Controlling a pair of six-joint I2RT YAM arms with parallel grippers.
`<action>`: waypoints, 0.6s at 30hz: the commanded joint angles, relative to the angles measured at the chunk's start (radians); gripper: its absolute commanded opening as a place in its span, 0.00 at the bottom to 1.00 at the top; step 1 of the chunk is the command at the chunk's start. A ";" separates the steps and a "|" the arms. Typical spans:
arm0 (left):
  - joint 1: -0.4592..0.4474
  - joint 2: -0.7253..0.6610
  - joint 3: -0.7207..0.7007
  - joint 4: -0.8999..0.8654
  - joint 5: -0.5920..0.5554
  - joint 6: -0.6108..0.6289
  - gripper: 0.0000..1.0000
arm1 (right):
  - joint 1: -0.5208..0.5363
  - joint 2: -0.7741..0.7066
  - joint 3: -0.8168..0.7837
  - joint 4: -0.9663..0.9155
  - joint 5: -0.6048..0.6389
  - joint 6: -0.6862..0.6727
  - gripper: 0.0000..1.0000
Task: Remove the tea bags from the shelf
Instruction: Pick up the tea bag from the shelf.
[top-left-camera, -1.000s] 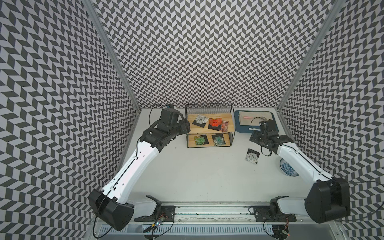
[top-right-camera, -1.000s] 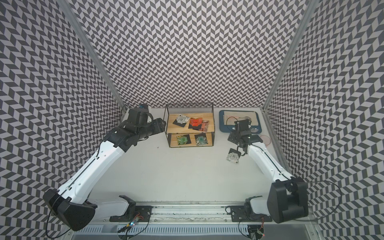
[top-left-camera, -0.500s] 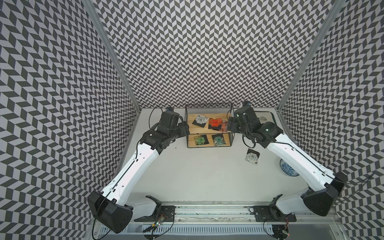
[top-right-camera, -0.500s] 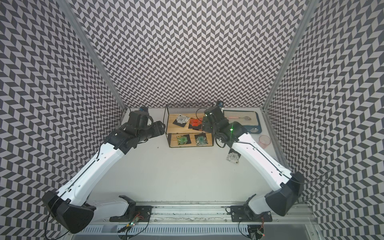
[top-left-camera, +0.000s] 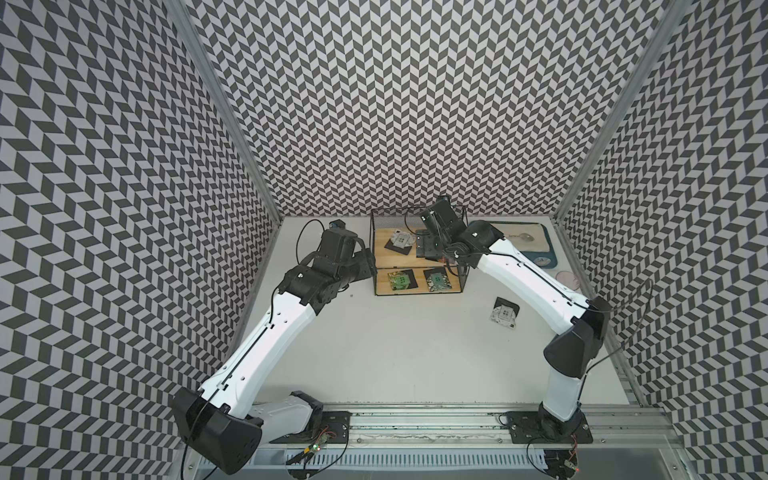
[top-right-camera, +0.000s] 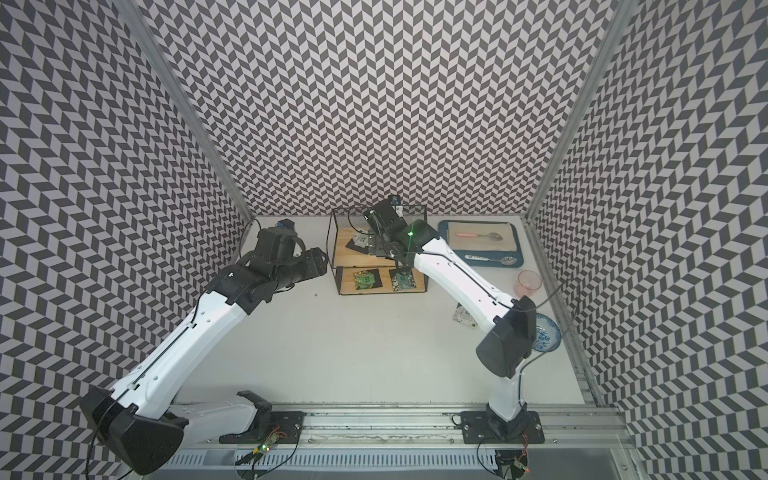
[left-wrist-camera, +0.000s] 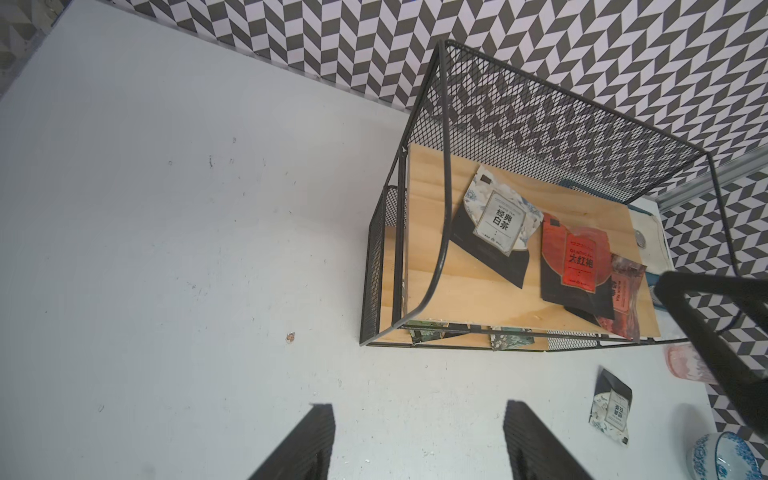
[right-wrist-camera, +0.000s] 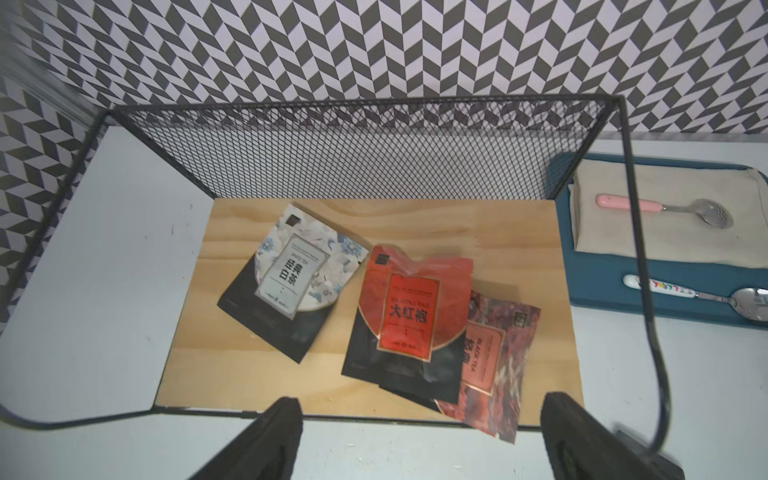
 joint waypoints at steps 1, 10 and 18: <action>-0.008 -0.027 -0.006 -0.013 -0.015 -0.005 0.70 | -0.014 0.060 0.058 -0.051 0.002 -0.008 0.93; -0.009 -0.036 -0.010 -0.018 -0.017 -0.004 0.70 | -0.048 0.167 0.165 -0.076 -0.015 -0.022 0.87; -0.008 -0.035 -0.007 -0.019 -0.020 -0.001 0.70 | -0.050 0.210 0.191 -0.073 -0.018 -0.036 0.88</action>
